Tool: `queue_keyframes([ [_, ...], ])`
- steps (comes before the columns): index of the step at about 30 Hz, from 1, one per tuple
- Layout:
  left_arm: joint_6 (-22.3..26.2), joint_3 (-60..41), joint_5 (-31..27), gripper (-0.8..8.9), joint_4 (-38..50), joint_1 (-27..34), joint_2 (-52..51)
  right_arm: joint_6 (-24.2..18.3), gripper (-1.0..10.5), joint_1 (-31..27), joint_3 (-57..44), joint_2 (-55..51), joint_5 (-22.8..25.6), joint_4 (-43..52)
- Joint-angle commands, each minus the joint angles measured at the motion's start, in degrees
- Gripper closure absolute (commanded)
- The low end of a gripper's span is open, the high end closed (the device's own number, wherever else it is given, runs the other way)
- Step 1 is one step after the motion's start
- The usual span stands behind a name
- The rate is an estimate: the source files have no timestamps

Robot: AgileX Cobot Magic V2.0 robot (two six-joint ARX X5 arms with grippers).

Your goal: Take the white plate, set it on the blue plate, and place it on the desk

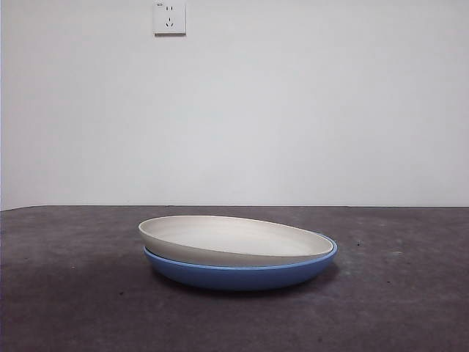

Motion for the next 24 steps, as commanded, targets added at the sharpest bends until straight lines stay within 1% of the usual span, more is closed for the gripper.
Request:
queue_keyframes([
  [1, 1.0, 0.8, 0.3, 2.11, 0.7, -0.4, 0.2, 0.3, 3.3, 0.5, 0.8, 0.3, 0.0, -4.1],
  [6, 1.1, 0.8, 0.3, 2.25, 0.7, -0.4, 0.2, 0.5, 3.4, 0.5, 0.8, 0.3, 0.0, -4.1],
  [7, 1.1, 0.8, 0.3, 2.32, 0.7, -0.4, 0.2, 0.5, 3.6, 0.5, 0.8, 0.3, 0.0, -4.1],
  [8, 1.1, 0.8, 0.3, 2.8, 0.7, -0.4, 0.2, 0.5, 4.6, 0.5, 0.8, 0.3, 0.0, -4.1],
  [9, 1.1, 0.8, 0.3, 3.78, 0.7, -0.4, 0.2, 0.5, 6.0, 0.5, 0.8, 0.3, 0.0, -4.1],
  [10, 1.1, 0.8, 0.3, 5.02, 0.6, -0.4, 0.2, 0.6, 7.5, 0.5, 0.8, 0.3, 0.0, -4.1],
  [11, 1.1, 0.8, 0.3, 6.69, 0.6, -0.4, 0.2, 0.5, 9.2, 0.5, 0.8, 0.3, 0.1, -4.1],
  [12, 1.1, 0.8, 0.3, 8.19, 0.6, -0.4, 0.2, 0.5, 9.4, 0.5, 0.8, 0.3, 0.3, -4.1],
  [13, 1.1, 0.8, 0.3, 7.91, 0.7, -0.4, 0.2, 0.5, 9.3, 0.5, 0.8, 0.3, 0.5, -4.1],
  [14, 1.1, 0.8, 0.3, 7.87, 0.7, -0.4, 0.2, 0.5, 9.3, 0.5, 0.8, 0.3, 0.6, -4.1],
  [24, 1.1, 0.8, 0.3, 7.87, 0.7, -0.4, 0.2, 0.5, 9.3, 0.5, 0.9, 0.3, 0.4, -4.1],
])
